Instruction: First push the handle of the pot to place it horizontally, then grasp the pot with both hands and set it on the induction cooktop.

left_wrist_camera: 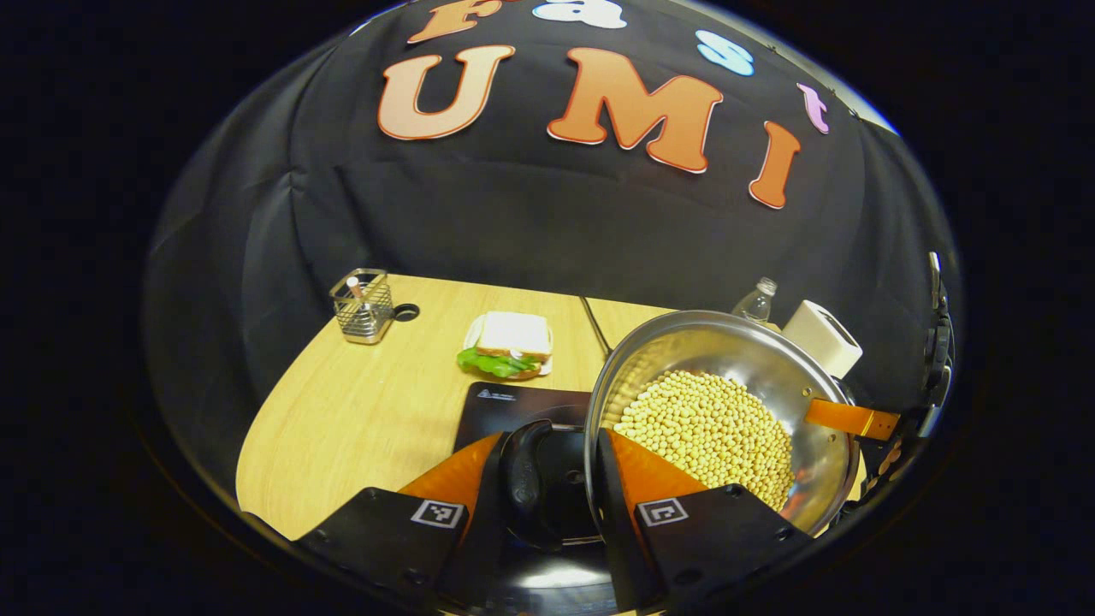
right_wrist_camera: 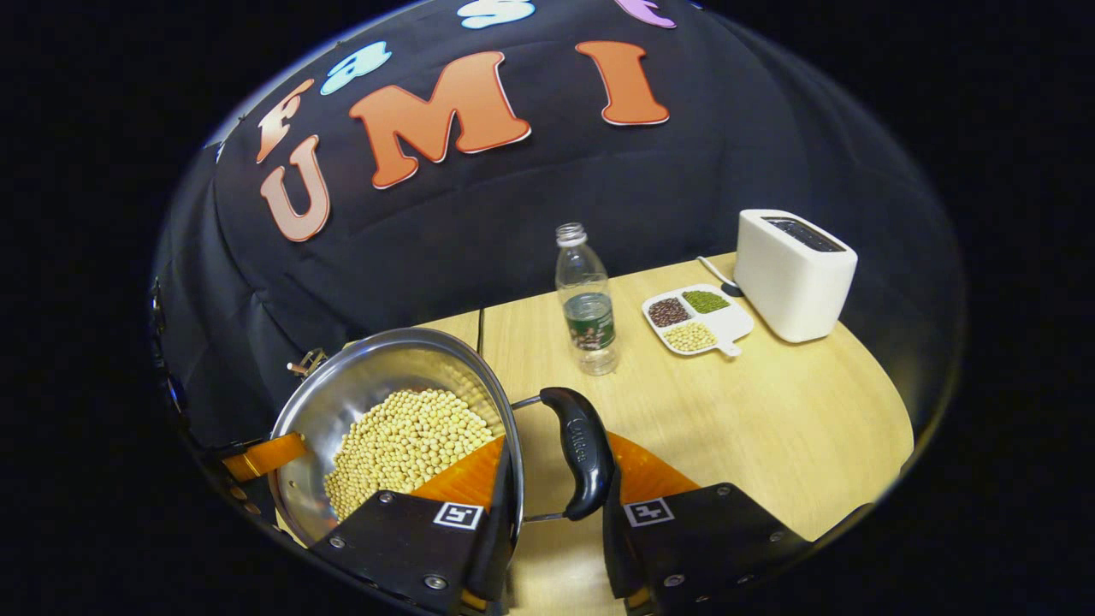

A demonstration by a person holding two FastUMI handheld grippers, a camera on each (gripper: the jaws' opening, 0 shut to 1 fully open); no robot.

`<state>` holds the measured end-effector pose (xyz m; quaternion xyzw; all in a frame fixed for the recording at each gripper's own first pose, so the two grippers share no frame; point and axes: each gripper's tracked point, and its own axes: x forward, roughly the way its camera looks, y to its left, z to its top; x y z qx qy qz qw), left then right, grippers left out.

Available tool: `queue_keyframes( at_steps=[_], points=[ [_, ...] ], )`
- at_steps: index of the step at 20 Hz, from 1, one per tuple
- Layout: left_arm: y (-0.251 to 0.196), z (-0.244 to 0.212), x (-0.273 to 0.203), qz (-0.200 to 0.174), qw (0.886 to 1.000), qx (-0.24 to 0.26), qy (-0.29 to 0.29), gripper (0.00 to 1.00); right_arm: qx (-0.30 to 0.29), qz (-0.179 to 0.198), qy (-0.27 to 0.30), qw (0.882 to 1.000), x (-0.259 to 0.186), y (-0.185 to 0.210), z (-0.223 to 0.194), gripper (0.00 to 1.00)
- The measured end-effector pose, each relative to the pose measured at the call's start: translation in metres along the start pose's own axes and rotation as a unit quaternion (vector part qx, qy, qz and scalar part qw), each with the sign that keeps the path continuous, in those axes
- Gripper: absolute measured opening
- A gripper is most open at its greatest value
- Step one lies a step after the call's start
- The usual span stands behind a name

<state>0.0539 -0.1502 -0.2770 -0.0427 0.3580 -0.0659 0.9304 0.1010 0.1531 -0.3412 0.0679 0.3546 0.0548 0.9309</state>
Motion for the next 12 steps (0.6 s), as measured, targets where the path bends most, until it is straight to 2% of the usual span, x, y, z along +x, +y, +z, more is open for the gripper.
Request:
queue_keyframes(
  at_steps=[3, 6, 12],
  points=[
    [-0.003, -0.001, -0.005, 0.007, 1.0, -0.003, 0.007, 0.59, -0.002, 0.003, 0.013, 1.0, 0.01, 0.019, -0.013, 0.45],
    [-0.006, -0.006, 0.005, 0.012, 1.0, -0.004, 0.022, 0.62, -0.003, 0.001, 0.028, 1.0, 0.021, 0.03, -0.025, 0.46],
    [-0.012, -0.009, 0.013, 0.011, 0.999, 0.003, 0.043, 0.57, -0.003, -0.001, 0.055, 0.998, 0.041, 0.043, -0.045, 0.46]
  ],
)
